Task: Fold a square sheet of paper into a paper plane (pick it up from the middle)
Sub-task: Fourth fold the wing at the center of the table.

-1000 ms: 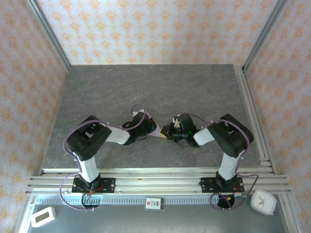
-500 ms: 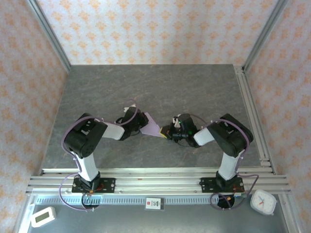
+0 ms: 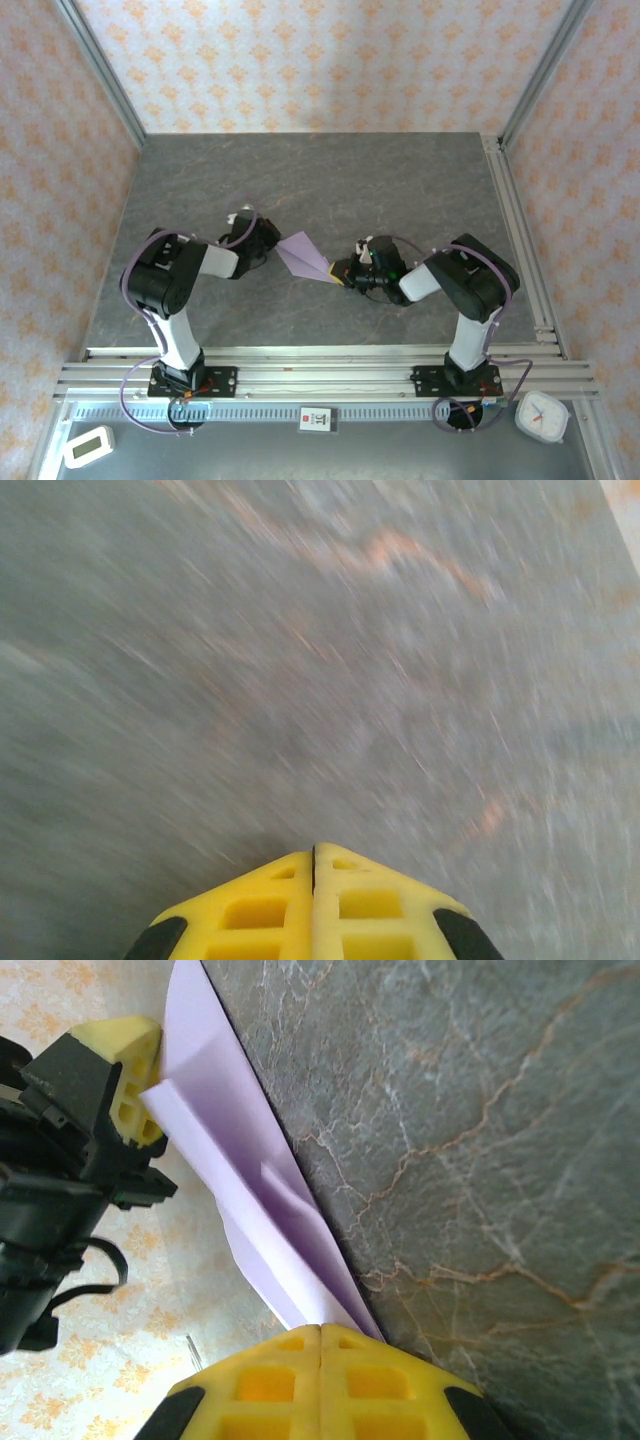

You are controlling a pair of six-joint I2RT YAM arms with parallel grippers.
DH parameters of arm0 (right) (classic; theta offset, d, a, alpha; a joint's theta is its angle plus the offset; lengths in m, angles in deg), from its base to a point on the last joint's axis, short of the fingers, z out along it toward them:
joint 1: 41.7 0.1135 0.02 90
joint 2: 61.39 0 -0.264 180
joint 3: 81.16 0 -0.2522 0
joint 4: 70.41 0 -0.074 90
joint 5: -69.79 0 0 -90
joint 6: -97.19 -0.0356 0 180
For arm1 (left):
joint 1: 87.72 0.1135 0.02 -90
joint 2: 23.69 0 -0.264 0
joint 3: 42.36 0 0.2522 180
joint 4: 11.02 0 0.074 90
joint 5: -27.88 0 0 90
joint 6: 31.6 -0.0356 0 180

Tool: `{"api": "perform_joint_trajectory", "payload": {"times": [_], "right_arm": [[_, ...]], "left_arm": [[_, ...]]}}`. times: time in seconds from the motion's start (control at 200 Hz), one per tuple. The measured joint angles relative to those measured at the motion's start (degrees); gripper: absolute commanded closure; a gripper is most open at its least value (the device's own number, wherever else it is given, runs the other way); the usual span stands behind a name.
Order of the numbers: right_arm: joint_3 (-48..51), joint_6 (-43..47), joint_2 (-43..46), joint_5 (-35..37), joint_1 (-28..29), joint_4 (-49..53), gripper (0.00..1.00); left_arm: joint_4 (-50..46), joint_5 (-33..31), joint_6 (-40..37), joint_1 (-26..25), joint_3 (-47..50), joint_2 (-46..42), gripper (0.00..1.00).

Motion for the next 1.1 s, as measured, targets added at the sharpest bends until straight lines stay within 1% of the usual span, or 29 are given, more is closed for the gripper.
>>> {"api": "perform_joint_trajectory", "payload": {"times": [0.085, 0.145, 0.185, 0.245, 0.335, 0.425, 0.52, 0.616, 0.786, 1.101], "right_arm": [[0.09, -0.02, -0.04, -0.09, 0.00, -0.37, 1.00], [0.13, -0.02, -0.04, -0.09, 0.00, -0.44, 1.00], [0.13, 0.00, -0.04, -0.07, 0.00, -0.44, 1.00], [0.13, 0.02, -0.04, -0.07, 0.00, -0.44, 1.00], [0.13, 0.22, 0.00, 0.00, 0.00, -0.42, 1.00], [0.13, 0.57, 0.09, 0.11, 0.00, -0.33, 1.00], [0.07, 0.94, 0.26, 0.33, 0.04, 0.09, 1.00], [0.07, 1.11, 0.42, 0.46, 0.07, 0.26, 1.00], [-0.61, 2.05, 1.99, 1.27, 0.33, 2.58, 1.00], [-4.50, 7.96, 7.65, 6.71, 0.90, 18.38, 1.00]], "left_arm": [[-0.83, -1.07, -0.15, 3.23, 1.22, -1.68, 1.00], [-2.60, -2.29, -0.22, 4.24, 2.99, -4.17, 1.00], [-3.85, -2.62, -0.20, 3.98, 4.04, -6.16, 1.00], [-5.53, -2.82, -0.02, 1.57, 4.66, -9.01, 1.00], [-5.53, -2.25, 0.35, -5.11, 4.02, -11.32, 1.00], [-4.35, -1.18, 0.96, -10.73, 2.78, -10.80, 1.00], [-3.87, -0.66, 1.29, -13.70, 1.05, -8.17, 1.00], [-3.32, -1.03, 1.49, -14.12, 0.33, -5.29, 1.00], [-2.71, -3.82, 1.14, -13.94, 0.24, -1.51, 1.00], [-1.27, -5.11, 1.03, -14.01, -0.66, -0.20, 1.00]]}}
